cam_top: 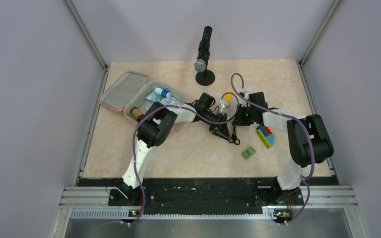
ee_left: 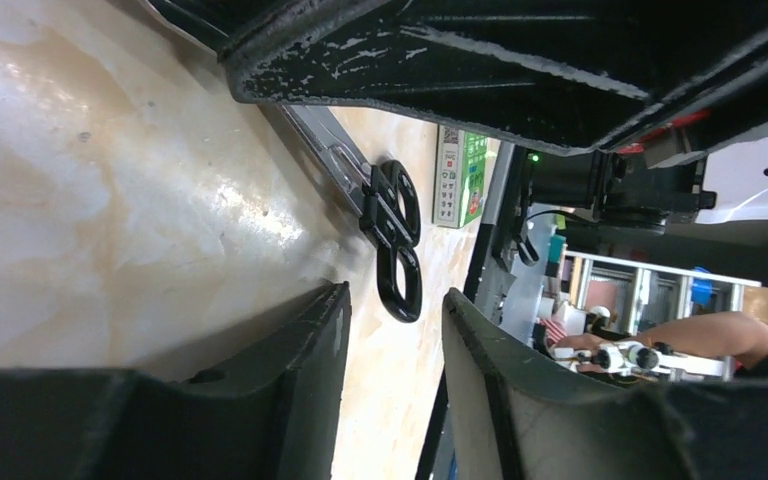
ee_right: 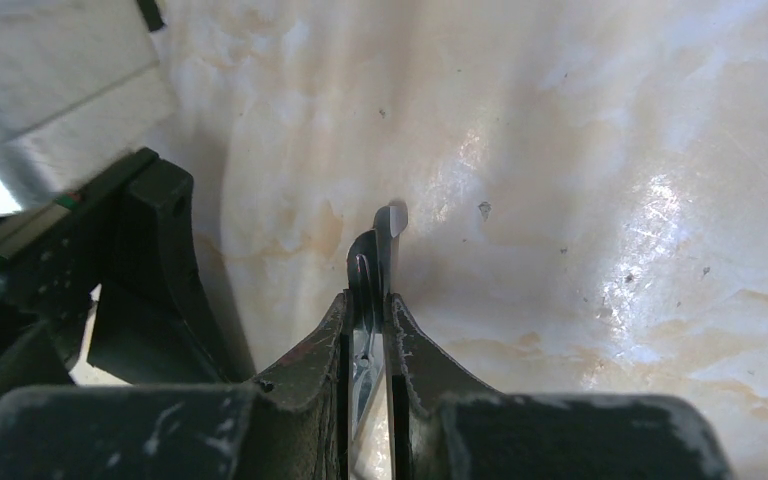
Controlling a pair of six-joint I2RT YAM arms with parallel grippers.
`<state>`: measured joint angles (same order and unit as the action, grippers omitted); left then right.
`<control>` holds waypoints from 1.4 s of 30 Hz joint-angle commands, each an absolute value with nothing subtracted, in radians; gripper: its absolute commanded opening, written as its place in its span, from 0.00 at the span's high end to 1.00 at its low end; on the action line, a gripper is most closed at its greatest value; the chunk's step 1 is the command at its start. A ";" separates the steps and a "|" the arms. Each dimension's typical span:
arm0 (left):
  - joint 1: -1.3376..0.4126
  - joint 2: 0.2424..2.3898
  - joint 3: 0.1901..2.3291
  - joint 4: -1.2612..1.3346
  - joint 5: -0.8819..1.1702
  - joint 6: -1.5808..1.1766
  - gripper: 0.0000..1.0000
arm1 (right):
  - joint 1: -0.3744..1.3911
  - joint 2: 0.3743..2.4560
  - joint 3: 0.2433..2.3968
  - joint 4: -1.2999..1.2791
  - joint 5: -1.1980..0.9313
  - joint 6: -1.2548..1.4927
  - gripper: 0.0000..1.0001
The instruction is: Organize the medicine kit
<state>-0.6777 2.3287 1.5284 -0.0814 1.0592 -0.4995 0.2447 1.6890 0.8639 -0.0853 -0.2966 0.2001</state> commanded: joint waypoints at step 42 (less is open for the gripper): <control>-0.360 1.343 1.195 -1.103 0.553 0.666 1.00 | 0.308 1.486 0.973 0.034 -0.513 0.065 0.40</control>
